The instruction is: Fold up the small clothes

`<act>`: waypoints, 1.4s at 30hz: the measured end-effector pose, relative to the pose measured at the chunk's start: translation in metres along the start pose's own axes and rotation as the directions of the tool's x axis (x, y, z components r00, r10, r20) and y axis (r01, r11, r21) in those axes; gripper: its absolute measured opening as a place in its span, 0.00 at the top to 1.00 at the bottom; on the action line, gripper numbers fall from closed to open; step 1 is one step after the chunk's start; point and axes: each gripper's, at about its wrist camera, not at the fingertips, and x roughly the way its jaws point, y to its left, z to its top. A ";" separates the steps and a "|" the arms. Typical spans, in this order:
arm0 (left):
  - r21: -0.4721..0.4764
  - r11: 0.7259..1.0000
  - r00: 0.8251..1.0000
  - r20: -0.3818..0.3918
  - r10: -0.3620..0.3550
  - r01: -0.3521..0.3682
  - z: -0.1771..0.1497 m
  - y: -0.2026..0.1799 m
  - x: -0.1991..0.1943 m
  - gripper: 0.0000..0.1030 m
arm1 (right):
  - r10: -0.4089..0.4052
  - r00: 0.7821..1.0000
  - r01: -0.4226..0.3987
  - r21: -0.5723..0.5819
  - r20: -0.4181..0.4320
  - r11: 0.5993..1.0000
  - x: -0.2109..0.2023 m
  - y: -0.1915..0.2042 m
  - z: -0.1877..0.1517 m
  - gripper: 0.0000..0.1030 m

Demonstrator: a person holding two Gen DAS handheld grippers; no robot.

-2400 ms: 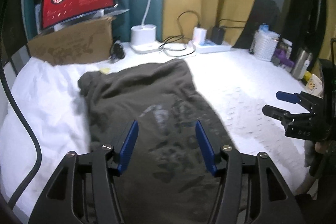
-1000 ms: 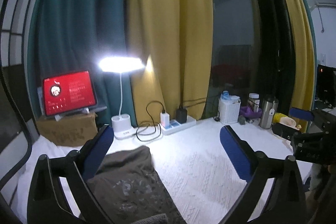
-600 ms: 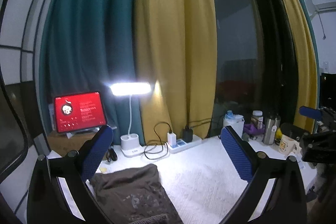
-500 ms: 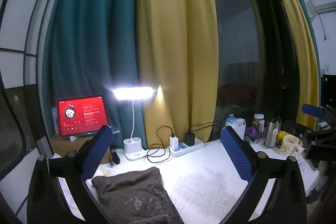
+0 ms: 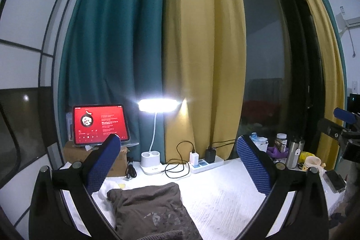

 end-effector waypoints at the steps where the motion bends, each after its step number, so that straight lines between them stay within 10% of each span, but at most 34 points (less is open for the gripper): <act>1: -0.001 1.000 1.000 -0.007 -0.001 0.001 -0.001 0.000 0.001 0.01 | 0.002 1.000 -0.002 -0.001 -0.006 1.000 0.001 0.002 0.000 0.06; 42: -0.008 1.000 0.998 -0.062 0.019 -0.020 -0.019 0.004 0.006 0.01 | 0.009 0.994 -0.007 0.017 -0.112 1.000 0.030 0.013 -0.021 0.05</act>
